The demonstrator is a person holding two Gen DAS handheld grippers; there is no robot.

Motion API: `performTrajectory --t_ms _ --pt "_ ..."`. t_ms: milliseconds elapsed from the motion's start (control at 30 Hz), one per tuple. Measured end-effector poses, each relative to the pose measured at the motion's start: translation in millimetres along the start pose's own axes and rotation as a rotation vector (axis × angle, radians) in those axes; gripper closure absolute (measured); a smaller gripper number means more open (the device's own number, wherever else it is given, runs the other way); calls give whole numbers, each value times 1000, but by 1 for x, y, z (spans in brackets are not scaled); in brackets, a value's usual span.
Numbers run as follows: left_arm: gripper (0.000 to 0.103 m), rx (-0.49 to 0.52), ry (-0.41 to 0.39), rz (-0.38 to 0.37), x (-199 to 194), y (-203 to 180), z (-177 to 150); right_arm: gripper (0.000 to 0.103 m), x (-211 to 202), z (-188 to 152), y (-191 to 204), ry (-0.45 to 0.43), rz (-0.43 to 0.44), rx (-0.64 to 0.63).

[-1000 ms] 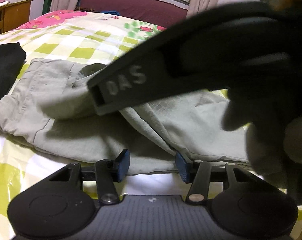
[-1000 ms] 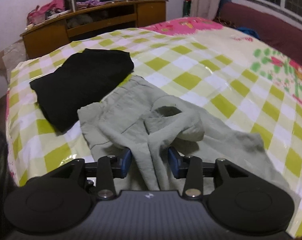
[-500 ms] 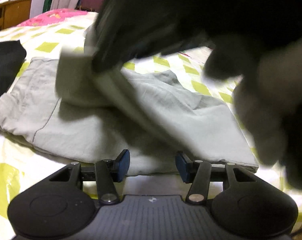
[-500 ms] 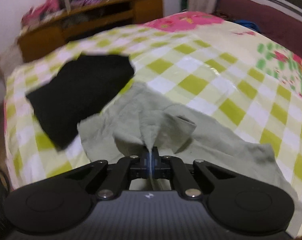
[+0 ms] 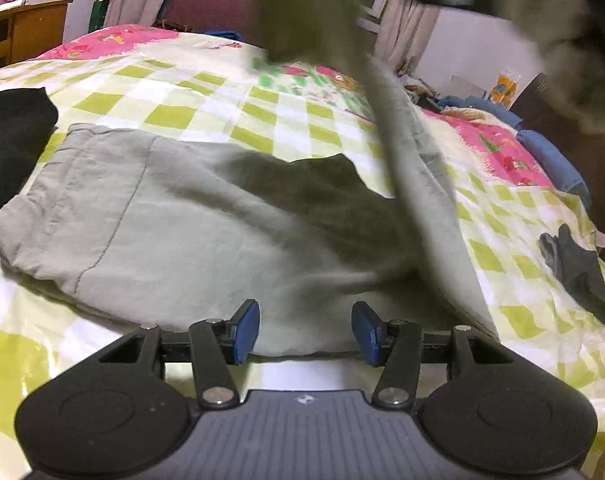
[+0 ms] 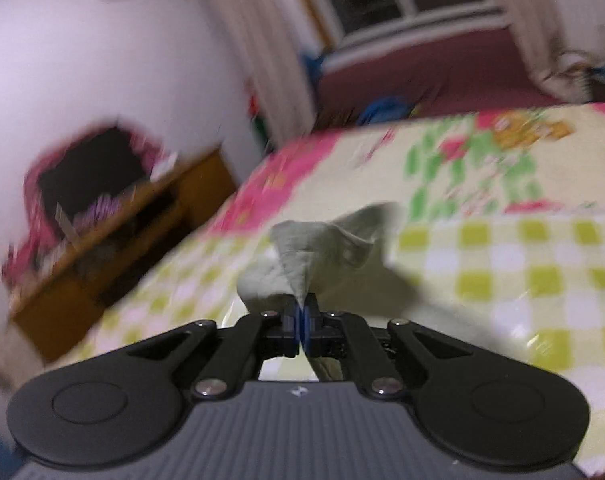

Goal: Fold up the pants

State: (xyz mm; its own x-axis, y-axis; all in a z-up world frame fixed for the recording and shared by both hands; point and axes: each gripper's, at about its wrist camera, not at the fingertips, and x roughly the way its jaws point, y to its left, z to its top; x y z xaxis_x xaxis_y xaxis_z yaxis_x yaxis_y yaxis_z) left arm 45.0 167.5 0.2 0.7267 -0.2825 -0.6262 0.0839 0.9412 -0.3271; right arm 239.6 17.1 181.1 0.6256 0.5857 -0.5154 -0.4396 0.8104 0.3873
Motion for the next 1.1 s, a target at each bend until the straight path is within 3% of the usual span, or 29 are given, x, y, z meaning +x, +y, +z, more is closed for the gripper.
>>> performTrajectory --t_ms 200,267,467,600,667,733,900,1000,1100 --pt "38 5 25 2 0 6 1 99 110 -73 59 372 25 -155" --pt "38 -5 27 -10 1 9 1 99 122 -93 70 415 15 -220" --pt "38 -30 27 -36 2 17 3 99 115 -82 70 380 23 -237" --pt "38 -46 23 -39 2 21 3 99 98 -42 56 218 73 -37" --pt "38 -45 24 -38 2 21 3 99 89 -34 59 145 94 -54" --pt "37 -32 26 -31 3 21 3 99 98 -39 73 190 104 -163" --pt "35 5 36 -10 6 15 -1 98 124 -101 108 406 172 -407" --pt "33 64 54 21 11 8 -5 96 146 -131 117 596 227 -509" --pt "29 87 47 22 11 4 -6 96 152 -137 117 555 196 -572"
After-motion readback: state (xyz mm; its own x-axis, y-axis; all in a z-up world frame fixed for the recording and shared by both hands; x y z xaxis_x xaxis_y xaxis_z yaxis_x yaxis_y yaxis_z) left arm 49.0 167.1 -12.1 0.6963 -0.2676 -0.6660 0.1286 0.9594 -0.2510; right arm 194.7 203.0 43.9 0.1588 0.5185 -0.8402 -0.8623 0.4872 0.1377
